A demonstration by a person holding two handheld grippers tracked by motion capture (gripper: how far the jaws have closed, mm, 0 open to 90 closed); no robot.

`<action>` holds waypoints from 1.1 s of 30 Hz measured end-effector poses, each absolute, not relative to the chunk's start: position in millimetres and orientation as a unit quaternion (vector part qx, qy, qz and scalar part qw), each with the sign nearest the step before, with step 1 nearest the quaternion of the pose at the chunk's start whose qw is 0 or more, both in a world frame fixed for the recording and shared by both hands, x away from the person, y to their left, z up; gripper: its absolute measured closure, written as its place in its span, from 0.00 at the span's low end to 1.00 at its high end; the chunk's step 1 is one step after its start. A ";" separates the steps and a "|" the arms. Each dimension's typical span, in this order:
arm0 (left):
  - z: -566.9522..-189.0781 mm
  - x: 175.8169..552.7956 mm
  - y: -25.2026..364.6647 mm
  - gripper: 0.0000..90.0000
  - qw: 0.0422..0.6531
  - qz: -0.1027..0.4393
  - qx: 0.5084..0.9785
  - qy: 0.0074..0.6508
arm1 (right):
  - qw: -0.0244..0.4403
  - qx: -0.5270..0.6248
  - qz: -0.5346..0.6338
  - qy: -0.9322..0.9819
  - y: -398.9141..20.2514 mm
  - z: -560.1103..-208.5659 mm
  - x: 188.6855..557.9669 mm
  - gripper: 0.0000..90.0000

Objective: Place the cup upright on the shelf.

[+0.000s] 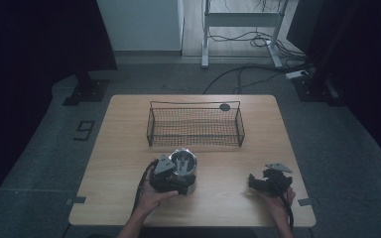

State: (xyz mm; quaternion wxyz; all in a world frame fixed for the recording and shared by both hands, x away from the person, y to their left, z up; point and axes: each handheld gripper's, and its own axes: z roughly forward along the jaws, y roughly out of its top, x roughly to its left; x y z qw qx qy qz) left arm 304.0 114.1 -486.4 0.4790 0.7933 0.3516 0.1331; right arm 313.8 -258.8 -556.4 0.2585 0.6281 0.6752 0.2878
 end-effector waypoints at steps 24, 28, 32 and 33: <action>-482.9 303.8 116.3 0.04 0.492 0.155 0.798 0.312 | 0.258 0.627 0.288 0.676 -259.4 -556.4 314.0 0.00; -477.8 304.2 118.8 0.04 0.502 0.152 0.792 0.311 | 0.259 0.626 0.288 0.676 -260.1 -556.4 314.0 0.00; -470.2 303.0 121.0 0.04 0.508 0.157 0.790 0.307 | 0.259 0.626 0.288 0.676 -260.1 -556.4 314.0 0.00; -466.4 302.6 122.5 0.04 0.511 0.158 0.787 0.307 | 0.259 0.627 0.288 0.676 -260.2 -556.4 314.3 0.00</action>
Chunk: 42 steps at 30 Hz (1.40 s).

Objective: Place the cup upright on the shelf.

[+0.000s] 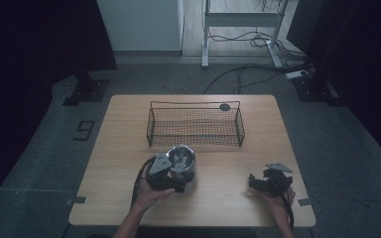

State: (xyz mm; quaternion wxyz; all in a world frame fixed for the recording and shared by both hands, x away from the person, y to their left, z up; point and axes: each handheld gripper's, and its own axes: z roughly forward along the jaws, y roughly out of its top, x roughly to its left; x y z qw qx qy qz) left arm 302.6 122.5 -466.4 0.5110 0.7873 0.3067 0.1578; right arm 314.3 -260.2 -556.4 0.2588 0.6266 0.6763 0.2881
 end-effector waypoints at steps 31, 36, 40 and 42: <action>-433.2 316.4 143.1 0.04 0.540 0.156 0.763 0.321 | 0.259 0.627 0.289 0.675 -260.8 -556.4 315.5 0.00; -427.7 320.0 148.5 0.04 0.545 0.156 0.758 0.322 | 0.259 0.628 0.289 0.674 -260.9 -556.3 315.4 0.01; -425.5 323.3 151.5 0.04 0.546 0.156 0.756 0.325 | 0.259 0.628 0.289 0.674 -260.9 -556.3 315.4 0.01; -424.8 324.2 151.9 0.04 0.545 0.158 0.756 0.326 | 0.259 0.628 0.289 0.674 -261.0 -556.3 315.3 0.01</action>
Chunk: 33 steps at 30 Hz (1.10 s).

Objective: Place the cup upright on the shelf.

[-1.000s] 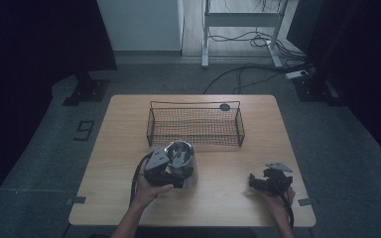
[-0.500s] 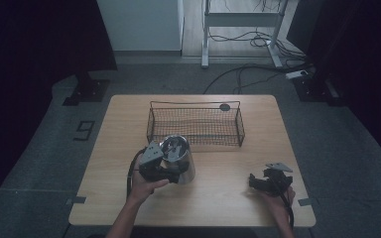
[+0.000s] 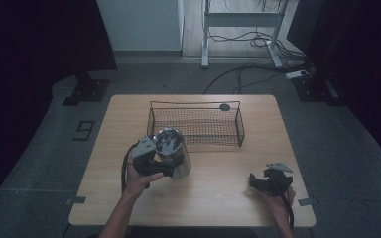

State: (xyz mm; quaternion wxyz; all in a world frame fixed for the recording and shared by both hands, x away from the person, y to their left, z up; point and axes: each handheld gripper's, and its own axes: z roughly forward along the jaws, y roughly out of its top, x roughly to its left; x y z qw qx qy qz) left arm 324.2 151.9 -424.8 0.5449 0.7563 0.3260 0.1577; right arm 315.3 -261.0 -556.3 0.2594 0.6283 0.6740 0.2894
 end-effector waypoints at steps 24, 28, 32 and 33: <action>-406.0 344.2 150.5 0.04 0.544 0.165 0.755 0.327 | 0.261 0.630 0.289 0.672 -261.3 -556.3 315.4 0.01; -402.2 348.3 149.2 0.04 0.543 0.166 0.756 0.325 | 0.260 0.630 0.289 0.672 -261.2 -556.3 315.4 0.01; -398.0 350.7 148.7 0.04 0.544 0.169 0.756 0.324 | 0.261 0.630 0.289 0.672 -261.3 -556.3 315.4 0.01; -397.1 351.2 148.4 0.04 0.545 0.169 0.755 0.324 | 0.260 0.630 0.289 0.672 -261.3 -556.3 315.4 0.01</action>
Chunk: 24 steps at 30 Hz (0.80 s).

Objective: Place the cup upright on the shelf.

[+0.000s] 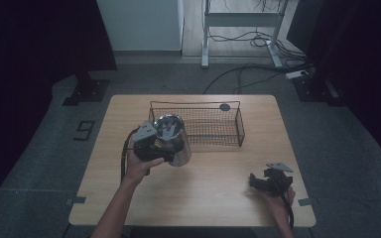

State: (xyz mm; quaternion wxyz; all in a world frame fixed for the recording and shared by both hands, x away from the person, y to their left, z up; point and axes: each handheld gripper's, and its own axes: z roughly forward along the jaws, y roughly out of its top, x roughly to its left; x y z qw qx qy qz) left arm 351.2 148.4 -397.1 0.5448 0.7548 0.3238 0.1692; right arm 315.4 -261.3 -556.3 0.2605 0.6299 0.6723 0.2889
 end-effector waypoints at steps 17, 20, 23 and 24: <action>-392.0 363.1 144.2 0.04 0.544 0.172 0.754 0.327 | 0.260 0.630 0.288 0.673 -261.4 -556.2 315.4 0.01; -390.9 364.5 144.0 0.04 0.544 0.172 0.754 0.326 | 0.259 0.630 0.288 0.673 -261.5 -556.1 315.3 0.01; -389.0 367.0 143.8 0.04 0.543 0.175 0.754 0.326 | 0.259 0.630 0.288 0.673 -261.5 -556.1 315.3 0.01; -388.5 367.6 143.8 0.04 0.543 0.175 0.754 0.326 | 0.259 0.630 0.288 0.673 -261.5 -556.1 315.3 0.01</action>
